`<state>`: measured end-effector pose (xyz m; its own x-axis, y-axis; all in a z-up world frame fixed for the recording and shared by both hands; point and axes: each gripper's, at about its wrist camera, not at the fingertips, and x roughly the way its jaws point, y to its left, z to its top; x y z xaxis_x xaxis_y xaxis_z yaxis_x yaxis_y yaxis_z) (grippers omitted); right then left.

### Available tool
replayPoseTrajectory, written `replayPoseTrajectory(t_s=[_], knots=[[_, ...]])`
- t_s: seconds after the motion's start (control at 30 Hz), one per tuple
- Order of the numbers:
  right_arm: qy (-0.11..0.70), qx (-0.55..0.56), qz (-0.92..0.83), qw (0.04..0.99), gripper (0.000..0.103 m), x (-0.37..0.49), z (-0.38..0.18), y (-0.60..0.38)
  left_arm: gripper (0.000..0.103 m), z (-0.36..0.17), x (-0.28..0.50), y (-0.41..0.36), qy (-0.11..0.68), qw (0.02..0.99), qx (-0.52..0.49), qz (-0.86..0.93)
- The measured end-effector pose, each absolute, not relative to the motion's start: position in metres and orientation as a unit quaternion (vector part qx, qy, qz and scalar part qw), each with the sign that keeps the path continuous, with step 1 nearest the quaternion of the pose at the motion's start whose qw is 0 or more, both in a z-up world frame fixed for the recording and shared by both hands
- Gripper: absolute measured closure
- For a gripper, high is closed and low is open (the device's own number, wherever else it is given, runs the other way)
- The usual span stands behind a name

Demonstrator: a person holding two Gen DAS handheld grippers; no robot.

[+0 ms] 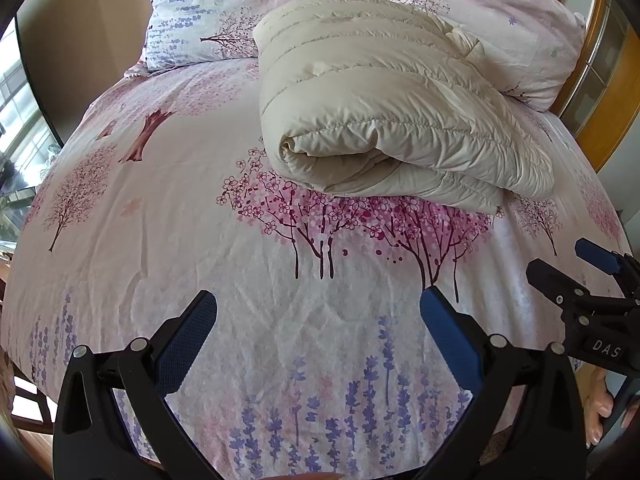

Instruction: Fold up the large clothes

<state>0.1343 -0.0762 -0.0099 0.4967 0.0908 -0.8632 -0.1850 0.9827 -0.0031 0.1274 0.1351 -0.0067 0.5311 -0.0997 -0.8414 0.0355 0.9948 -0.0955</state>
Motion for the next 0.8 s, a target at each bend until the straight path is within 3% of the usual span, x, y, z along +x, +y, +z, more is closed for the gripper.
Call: replayPoseTrajectory(t_s=[0.8], knots=[[0.498, -0.044, 0.078, 0.862, 0.002, 0.1344, -0.0134, -0.0769, 0.001, -0.0075, 0.1274, 0.1335, 0.483, 0.874, -0.033, -0.040]])
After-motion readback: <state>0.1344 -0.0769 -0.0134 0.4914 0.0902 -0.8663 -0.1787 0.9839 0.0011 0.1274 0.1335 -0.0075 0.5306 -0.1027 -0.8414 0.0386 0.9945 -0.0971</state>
